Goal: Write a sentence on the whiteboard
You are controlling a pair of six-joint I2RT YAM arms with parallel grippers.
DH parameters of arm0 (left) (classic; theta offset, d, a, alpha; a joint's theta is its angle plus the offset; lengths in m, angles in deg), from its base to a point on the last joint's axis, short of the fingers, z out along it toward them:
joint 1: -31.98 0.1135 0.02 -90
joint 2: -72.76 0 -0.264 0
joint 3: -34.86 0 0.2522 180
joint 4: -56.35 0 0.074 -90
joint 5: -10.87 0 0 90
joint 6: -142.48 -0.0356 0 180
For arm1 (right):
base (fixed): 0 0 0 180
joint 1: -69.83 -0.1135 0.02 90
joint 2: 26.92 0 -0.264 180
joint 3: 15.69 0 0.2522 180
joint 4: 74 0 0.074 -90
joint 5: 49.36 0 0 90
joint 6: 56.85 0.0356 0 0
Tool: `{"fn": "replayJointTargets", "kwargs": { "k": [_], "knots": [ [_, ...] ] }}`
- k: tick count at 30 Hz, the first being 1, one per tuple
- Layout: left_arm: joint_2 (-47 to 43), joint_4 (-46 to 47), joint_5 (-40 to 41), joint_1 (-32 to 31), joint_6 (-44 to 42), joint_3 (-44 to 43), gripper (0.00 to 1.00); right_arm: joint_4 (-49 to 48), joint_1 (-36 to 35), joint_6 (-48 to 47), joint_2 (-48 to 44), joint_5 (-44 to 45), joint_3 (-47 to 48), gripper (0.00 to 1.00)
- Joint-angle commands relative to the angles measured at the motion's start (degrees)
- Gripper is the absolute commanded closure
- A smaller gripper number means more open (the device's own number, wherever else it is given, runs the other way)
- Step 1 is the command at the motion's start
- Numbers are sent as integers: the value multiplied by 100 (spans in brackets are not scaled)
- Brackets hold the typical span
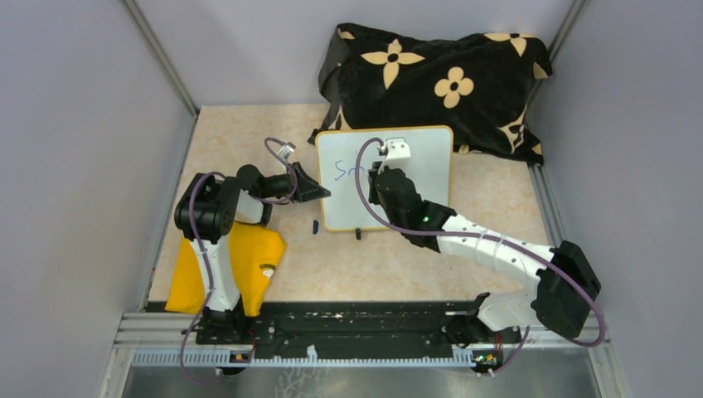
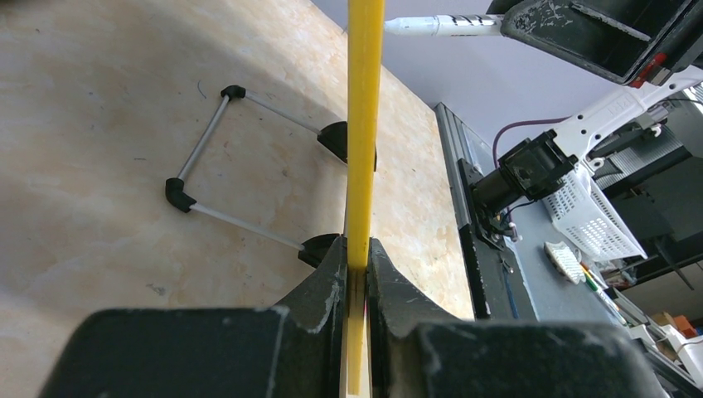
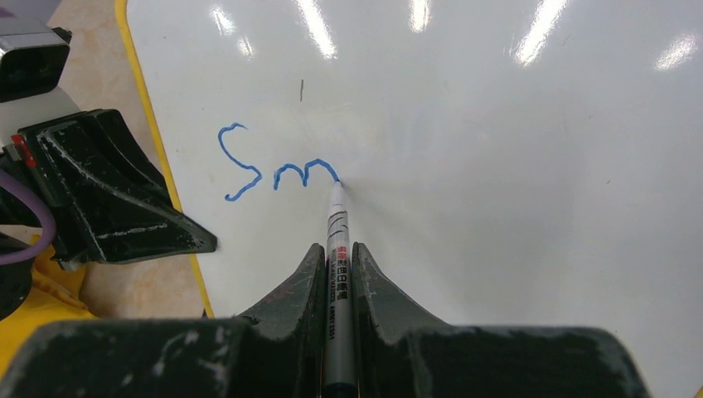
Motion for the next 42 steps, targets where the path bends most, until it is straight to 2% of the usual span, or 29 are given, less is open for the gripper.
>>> {"fn": "replayJointTargets", "kwargs": {
  "k": [1,23,42],
  "knots": [
    [180,1388,-112,-57,28,-40,100,64,126,38,-129,44,-107,100],
    [173,1391,-110,-56,28,-27,100,255,127,-24,-531,-34,202,100],
    [189,1388,-110,-57,37,-37,100,-251,126,-142,-441,-53,266,100]
  ]
}}
